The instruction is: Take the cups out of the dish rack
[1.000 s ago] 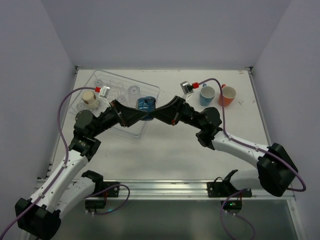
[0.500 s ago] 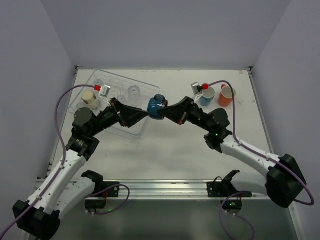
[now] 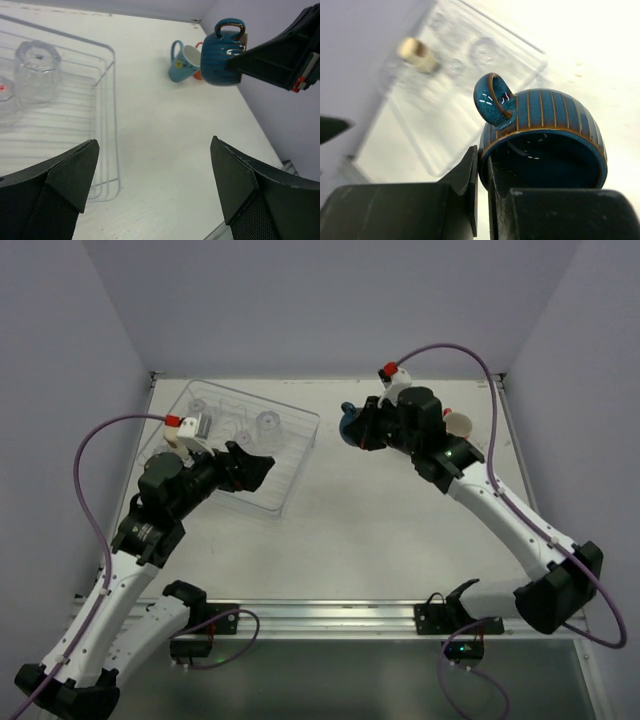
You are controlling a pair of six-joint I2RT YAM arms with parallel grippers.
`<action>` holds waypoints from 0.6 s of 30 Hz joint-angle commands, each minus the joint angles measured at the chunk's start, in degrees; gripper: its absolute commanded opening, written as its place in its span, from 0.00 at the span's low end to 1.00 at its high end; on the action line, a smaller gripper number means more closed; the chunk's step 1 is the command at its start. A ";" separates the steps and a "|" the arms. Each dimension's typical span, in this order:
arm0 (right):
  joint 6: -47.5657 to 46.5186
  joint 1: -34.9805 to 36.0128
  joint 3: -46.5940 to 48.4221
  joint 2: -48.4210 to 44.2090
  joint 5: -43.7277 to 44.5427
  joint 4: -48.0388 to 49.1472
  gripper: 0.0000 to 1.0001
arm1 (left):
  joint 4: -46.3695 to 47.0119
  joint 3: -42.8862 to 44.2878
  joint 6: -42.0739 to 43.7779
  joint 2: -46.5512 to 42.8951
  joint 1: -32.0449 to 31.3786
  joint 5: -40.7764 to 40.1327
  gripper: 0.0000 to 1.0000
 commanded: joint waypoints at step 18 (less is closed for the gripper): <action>-21.70 -5.63 44.15 50.57 12.86 -30.61 0.00 | -4.03 -9.00 12.08 -7.85 -1.99 -18.00 1.00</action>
